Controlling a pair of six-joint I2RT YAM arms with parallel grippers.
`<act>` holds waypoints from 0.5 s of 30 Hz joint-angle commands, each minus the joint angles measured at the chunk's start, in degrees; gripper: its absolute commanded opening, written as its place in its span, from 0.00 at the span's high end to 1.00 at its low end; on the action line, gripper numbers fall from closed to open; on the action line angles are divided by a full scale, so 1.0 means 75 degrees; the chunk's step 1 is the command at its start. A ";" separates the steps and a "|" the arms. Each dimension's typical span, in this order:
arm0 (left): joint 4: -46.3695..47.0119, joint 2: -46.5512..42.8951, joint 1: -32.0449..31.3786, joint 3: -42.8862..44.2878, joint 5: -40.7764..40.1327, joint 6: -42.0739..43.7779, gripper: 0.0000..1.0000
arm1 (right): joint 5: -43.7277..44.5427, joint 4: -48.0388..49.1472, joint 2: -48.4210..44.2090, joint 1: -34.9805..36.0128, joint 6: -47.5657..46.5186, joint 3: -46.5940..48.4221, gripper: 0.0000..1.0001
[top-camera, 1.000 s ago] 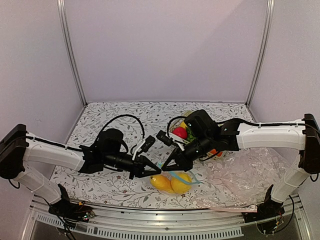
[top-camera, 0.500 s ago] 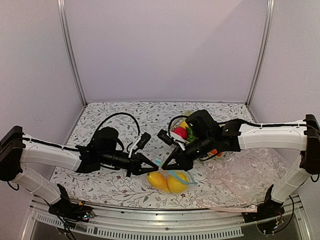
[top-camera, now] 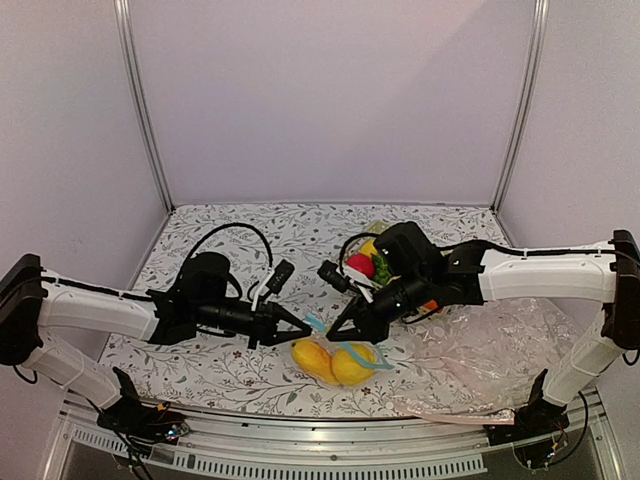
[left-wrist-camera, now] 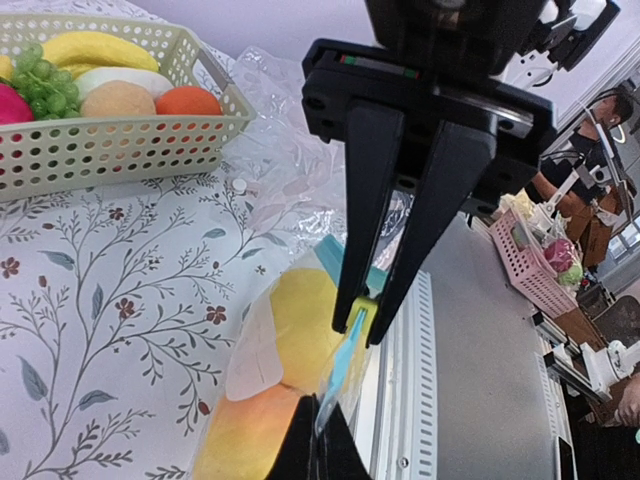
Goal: Place the food in the zip-top bag and seal the zipper
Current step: Zip the zipper on the zipper food storage bag.
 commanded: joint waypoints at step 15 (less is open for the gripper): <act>-0.0283 -0.0455 0.0772 -0.0447 -0.0923 -0.0298 1.00 | 0.0286 -0.0569 -0.0368 -0.0075 0.0093 -0.0385 0.99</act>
